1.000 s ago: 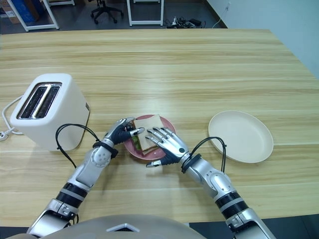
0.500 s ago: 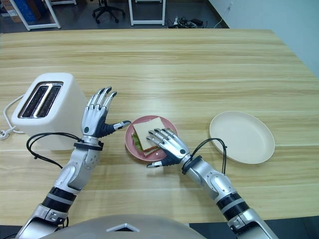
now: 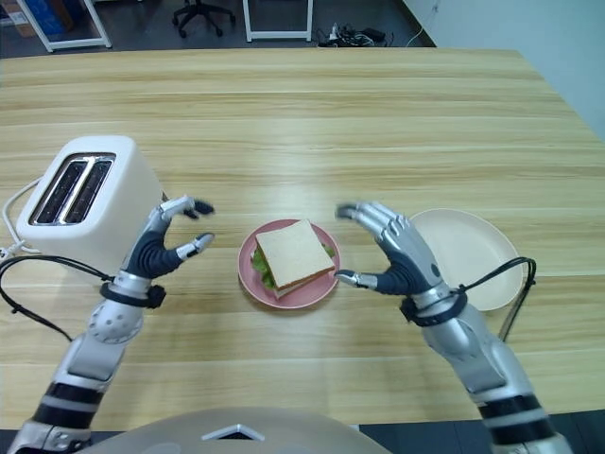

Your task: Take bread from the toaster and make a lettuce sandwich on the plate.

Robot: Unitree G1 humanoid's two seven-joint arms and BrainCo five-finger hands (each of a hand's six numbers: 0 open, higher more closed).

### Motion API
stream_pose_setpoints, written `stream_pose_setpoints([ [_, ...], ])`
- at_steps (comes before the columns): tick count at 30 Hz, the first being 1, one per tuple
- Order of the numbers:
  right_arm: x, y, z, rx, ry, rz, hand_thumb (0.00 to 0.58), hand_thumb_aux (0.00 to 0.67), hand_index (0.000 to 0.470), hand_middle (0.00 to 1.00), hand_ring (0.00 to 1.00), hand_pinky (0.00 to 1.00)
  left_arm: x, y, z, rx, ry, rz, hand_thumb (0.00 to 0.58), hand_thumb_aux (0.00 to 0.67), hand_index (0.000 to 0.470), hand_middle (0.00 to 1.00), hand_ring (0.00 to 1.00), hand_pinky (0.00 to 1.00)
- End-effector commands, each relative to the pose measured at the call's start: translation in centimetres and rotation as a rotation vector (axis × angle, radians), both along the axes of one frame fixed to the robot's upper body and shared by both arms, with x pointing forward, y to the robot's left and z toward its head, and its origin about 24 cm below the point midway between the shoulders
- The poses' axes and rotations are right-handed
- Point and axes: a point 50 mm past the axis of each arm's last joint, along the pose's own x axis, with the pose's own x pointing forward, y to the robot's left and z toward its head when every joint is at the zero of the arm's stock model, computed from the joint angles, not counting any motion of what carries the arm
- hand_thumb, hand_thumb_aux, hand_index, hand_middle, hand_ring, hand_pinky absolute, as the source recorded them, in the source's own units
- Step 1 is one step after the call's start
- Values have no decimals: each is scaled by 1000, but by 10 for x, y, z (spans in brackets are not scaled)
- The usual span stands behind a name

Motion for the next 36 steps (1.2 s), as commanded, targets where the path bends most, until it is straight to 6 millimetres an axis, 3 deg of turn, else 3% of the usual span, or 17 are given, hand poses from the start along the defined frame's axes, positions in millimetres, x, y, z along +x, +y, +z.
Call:
stream_pose_setpoints([
  [1, -37, -21, -17, -151, 447, 102, 580, 670, 470, 1000, 1000, 1000, -38, 20, -26, 207, 435, -261, 580, 670, 470, 1000, 1000, 1000],
  [5, -33, -6, -28, -176, 544, 162, 580, 670, 470, 1000, 1000, 1000, -38, 15, -49, 303, 618, -303, 580, 670, 470, 1000, 1000, 1000],
  [11, -14, 24, -65, -286, 571, 190, 580, 670, 470, 1000, 1000, 1000, -22, -7, -77, 418, 679, -279, 580, 670, 470, 1000, 1000, 1000],
  [17, 15, 42, -93, -385, 496, 140, 580, 670, 470, 1000, 1000, 1000, 6, -25, -97, 547, 633, -199, 580, 670, 470, 1000, 1000, 1000],
  [24, 62, 49, -97, -399, 312, 24, 580, 670, 470, 1000, 1000, 1000, 45, -29, -104, 618, 519, -50, 580, 670, 470, 1000, 1000, 1000],
  [26, 76, 52, -94, -381, 243, -14, 580, 670, 470, 1000, 1000, 1000, 53, -26, -105, 625, 479, 4, 566, 565, 396, 988, 988, 988],
  [27, 82, 53, -92, -379, 206, -33, 580, 670, 470, 1000, 1000, 1000, 56, -25, -104, 626, 457, 30, 531, 476, 334, 918, 918, 918],
  [28, 87, 54, -91, -372, 173, -49, 580, 670, 470, 1000, 1000, 1000, 60, -23, -104, 625, 436, 55, 452, 355, 249, 655, 655, 655],
  [29, 91, 55, -90, -374, 138, -65, 580, 670, 470, 1000, 1000, 1000, 63, -22, -103, 624, 416, 77, 398, 294, 206, 427, 427, 427],
  [30, 95, 55, -89, -378, 99, -84, 548, 512, 359, 0, 0, 0, 65, -21, -102, 625, 392, 98, 0, 0, 0, 0, 0, 0],
  [31, 97, 55, -89, -380, 65, -100, 152, 95, 66, 0, 0, 0, 67, -19, -99, 623, 356, 124, 0, 0, 0, 0, 0, 0],
  [32, 97, 54, -87, -382, 35, -108, 0, 0, 0, 0, 0, 0, 67, -17, -96, 615, 323, 147, 0, 0, 0, 0, 0, 0],
  [36, 77, 38, -66, -268, -52, -132, 0, 0, 0, 0, 0, 0, 58, -9, -66, 397, 137, 216, 0, 0, 0, 0, 0, 0],
])
